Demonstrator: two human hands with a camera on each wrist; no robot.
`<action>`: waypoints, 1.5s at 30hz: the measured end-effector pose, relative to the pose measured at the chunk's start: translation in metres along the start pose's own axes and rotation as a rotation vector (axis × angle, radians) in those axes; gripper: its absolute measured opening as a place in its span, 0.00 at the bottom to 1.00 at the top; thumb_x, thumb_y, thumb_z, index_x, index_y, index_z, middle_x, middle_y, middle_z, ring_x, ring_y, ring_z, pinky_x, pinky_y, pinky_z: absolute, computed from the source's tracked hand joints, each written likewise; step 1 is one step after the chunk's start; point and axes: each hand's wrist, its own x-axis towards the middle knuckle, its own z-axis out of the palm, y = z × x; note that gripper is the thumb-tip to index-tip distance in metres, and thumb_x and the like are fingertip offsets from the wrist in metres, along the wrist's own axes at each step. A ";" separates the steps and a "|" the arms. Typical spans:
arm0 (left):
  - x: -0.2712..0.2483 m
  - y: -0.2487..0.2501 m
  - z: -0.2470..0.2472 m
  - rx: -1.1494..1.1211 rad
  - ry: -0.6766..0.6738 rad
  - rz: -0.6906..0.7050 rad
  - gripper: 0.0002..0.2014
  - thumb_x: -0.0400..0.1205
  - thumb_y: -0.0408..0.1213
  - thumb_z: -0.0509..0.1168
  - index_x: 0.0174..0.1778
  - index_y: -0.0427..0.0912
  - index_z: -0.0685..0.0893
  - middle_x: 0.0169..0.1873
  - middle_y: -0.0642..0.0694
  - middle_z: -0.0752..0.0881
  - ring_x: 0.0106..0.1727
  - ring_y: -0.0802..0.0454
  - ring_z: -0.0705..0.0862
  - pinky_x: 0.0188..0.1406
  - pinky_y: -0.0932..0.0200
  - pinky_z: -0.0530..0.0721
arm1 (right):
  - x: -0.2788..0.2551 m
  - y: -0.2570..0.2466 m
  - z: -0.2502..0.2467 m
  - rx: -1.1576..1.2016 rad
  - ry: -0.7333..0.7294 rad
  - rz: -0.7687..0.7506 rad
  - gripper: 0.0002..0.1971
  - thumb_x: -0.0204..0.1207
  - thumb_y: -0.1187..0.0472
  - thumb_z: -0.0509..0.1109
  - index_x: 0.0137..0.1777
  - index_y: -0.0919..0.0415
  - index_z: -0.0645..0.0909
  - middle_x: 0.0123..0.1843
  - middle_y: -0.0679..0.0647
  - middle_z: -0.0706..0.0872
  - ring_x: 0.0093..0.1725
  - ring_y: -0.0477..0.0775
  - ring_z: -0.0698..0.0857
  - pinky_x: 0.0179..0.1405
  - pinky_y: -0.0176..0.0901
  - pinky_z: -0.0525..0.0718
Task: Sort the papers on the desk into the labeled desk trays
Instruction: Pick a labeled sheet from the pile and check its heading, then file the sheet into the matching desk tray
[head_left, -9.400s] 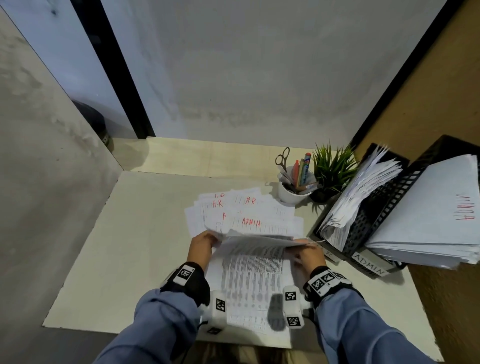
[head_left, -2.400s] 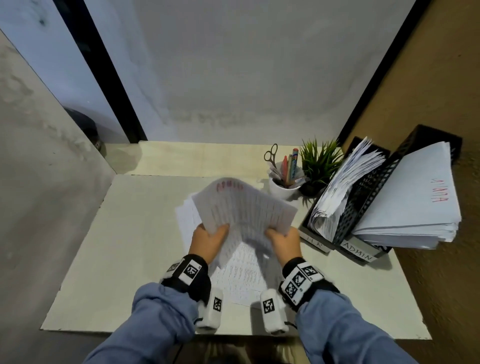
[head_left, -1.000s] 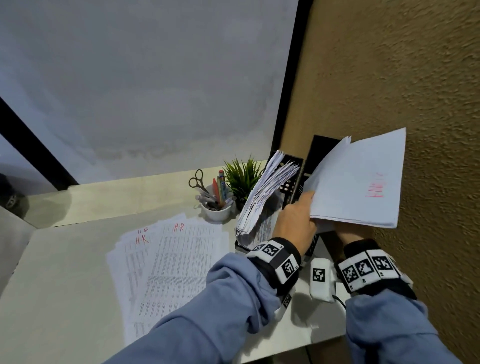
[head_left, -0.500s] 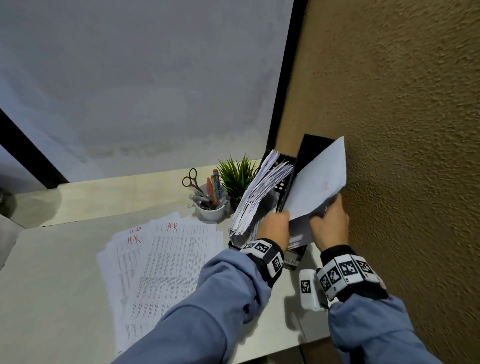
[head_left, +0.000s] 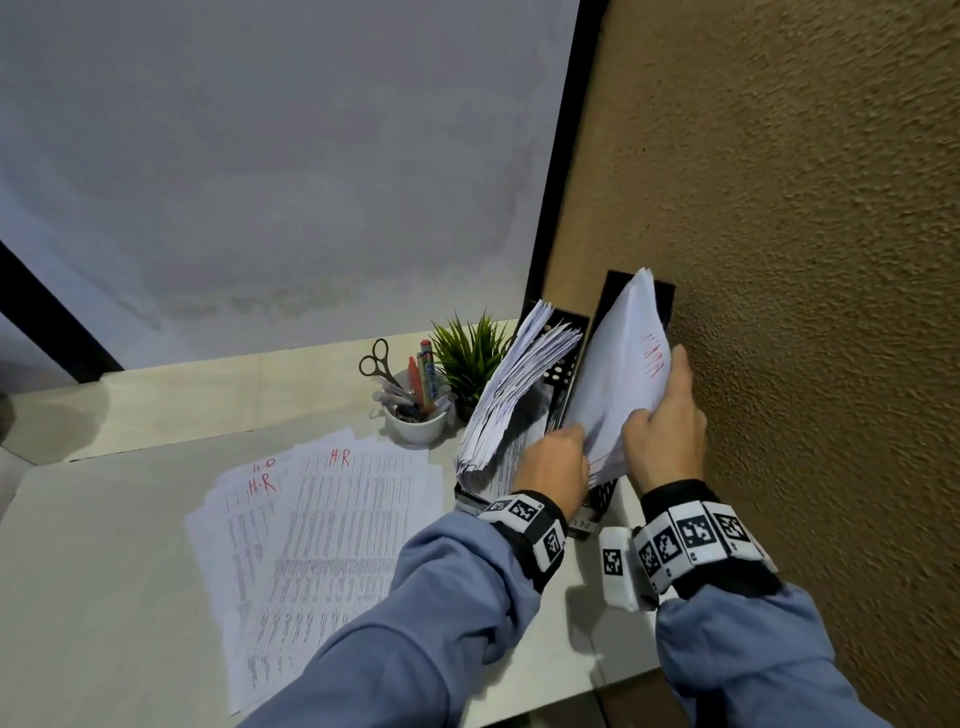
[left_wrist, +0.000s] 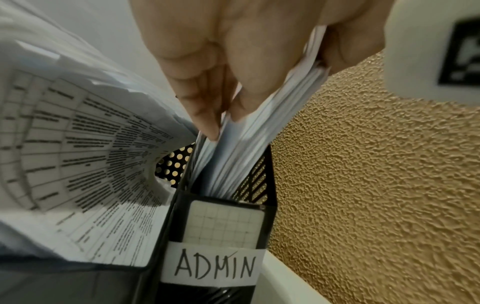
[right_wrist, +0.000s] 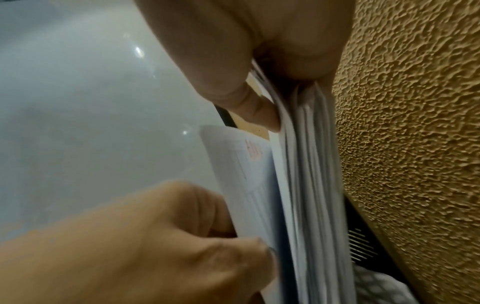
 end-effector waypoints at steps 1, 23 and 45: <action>0.001 -0.003 0.002 0.031 -0.035 -0.009 0.10 0.82 0.28 0.56 0.57 0.33 0.77 0.50 0.32 0.85 0.51 0.33 0.84 0.48 0.43 0.80 | -0.002 0.002 0.004 -0.034 -0.037 0.015 0.37 0.76 0.71 0.58 0.83 0.53 0.48 0.63 0.72 0.79 0.57 0.71 0.80 0.53 0.53 0.78; -0.177 -0.266 -0.030 -0.105 0.111 -0.936 0.24 0.79 0.36 0.64 0.71 0.33 0.70 0.68 0.36 0.71 0.68 0.37 0.74 0.67 0.48 0.74 | -0.120 -0.030 0.139 0.262 -0.501 -0.118 0.17 0.76 0.75 0.60 0.62 0.64 0.82 0.52 0.57 0.84 0.51 0.53 0.82 0.59 0.49 0.82; -0.222 -0.290 -0.022 -0.837 0.248 -0.880 0.18 0.78 0.22 0.65 0.28 0.48 0.83 0.33 0.47 0.85 0.34 0.51 0.80 0.44 0.60 0.77 | -0.142 -0.002 0.204 0.571 -0.721 0.611 0.24 0.72 0.75 0.71 0.68 0.80 0.71 0.73 0.71 0.73 0.65 0.64 0.79 0.49 0.47 0.78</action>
